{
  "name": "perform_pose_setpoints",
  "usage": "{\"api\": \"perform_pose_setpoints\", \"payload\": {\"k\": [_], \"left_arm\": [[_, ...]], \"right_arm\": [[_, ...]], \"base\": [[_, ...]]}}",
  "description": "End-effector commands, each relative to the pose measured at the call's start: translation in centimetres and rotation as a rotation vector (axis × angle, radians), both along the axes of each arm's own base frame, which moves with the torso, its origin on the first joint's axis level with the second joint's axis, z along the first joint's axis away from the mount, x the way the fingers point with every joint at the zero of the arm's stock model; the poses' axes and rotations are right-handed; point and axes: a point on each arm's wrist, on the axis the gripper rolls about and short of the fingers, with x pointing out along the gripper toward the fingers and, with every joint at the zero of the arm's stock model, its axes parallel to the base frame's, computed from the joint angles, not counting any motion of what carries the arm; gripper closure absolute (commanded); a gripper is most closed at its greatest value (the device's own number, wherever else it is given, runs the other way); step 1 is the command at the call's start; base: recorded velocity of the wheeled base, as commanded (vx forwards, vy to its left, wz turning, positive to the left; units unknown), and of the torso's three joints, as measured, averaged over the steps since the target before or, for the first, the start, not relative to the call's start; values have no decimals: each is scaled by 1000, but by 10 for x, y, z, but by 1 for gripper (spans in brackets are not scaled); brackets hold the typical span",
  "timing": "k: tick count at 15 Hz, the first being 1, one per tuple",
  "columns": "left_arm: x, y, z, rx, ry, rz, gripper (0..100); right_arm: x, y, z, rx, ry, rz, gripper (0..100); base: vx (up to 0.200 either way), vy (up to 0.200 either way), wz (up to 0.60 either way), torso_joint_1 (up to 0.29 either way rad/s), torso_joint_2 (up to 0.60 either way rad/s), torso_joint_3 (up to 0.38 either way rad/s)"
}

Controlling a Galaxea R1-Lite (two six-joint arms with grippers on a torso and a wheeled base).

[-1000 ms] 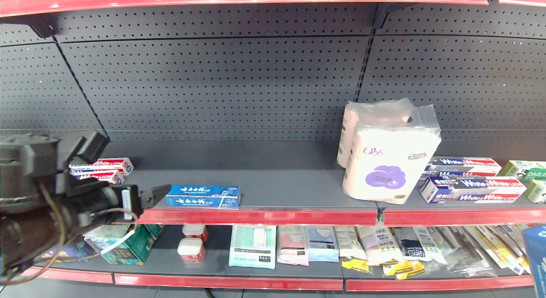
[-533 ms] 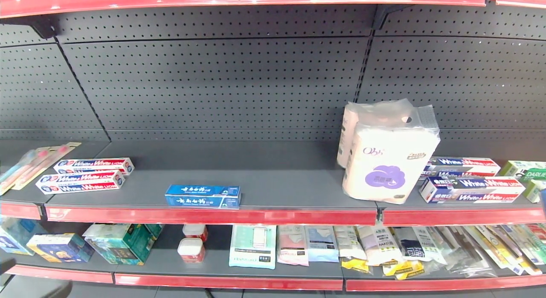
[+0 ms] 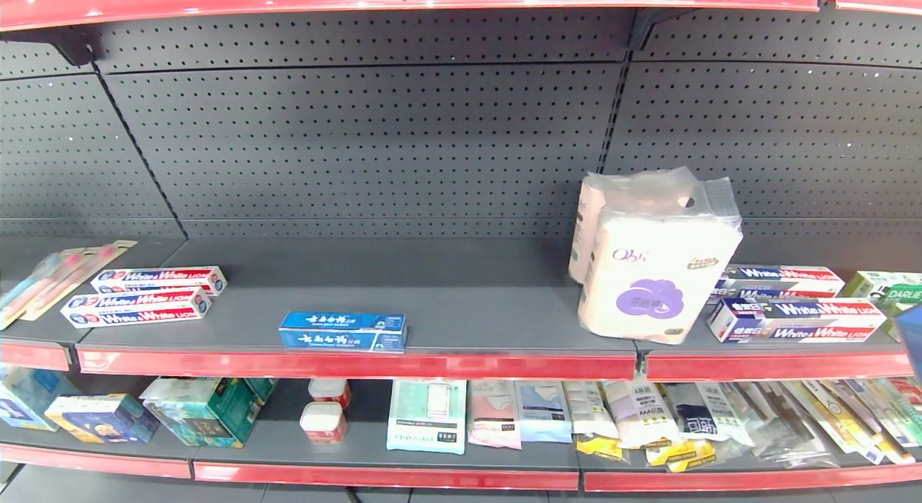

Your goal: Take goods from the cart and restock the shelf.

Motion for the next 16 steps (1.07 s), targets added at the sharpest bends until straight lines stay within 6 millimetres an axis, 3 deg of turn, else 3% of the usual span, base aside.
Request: {"api": "perform_pose_setpoints", "payload": {"k": [1,8,11,16], "left_arm": [[-3,1,-7,-8,-24,-4,0],[11,-1,-36,24,40,66,0],[18,-2,-41,-8,-44,141,0],[26,-4,-45,-50,-157,107,0]], "right_arm": [[0,0,2,-5,-8,15,100],[9,1,14,6,6,94,100],[17,3,23,8,14,155,100],[30,5,29,10,48,186,100]], "base": [[0,0,0,0,0,0],[0,0,0,0,0,0],[0,0,0,0,0,0],[0,0,0,0,0,0]]}}
